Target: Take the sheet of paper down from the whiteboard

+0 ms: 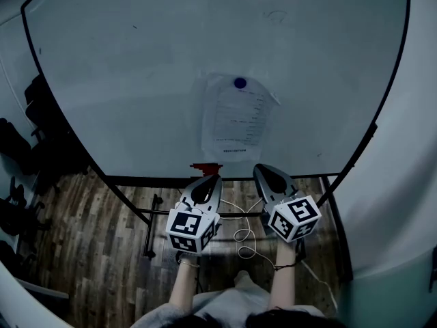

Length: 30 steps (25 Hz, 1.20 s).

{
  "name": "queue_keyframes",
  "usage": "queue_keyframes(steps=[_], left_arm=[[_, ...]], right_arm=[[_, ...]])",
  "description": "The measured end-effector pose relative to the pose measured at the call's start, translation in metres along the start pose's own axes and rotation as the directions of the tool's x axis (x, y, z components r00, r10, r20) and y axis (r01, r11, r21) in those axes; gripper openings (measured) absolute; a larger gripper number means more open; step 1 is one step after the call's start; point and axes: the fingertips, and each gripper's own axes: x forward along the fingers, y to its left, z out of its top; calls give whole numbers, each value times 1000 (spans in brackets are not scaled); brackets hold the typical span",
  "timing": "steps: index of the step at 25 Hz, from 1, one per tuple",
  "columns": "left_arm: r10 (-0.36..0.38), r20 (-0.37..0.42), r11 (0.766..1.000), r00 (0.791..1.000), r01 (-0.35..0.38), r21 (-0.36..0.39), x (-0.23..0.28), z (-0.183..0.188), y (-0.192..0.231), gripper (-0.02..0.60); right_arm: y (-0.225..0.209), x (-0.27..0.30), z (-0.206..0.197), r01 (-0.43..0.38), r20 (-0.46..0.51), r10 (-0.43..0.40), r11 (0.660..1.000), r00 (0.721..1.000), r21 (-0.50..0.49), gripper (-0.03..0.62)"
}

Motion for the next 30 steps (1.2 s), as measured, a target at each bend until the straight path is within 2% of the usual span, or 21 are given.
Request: queue_keyframes(steps=[6,12,24,30], left_arm=[[9,4,1000,1000,-9,9,37,9,9,14],[25,22,999,999,-26,26,64,24,15,14],[85,96,987,992,-97,130,111,72,23,14],[102,151,974,983,-130,188,119,104,26,15]], right_arm=[[-30,23,17,-18,20,18,1000,1000,-23,0],[-57,34,31,-2,45,4,999,999,-38,0],[-96,43,53,12,91,-7,999,996,-50,0],[-106,47,52,53,80,-49,998,996,-40,2]])
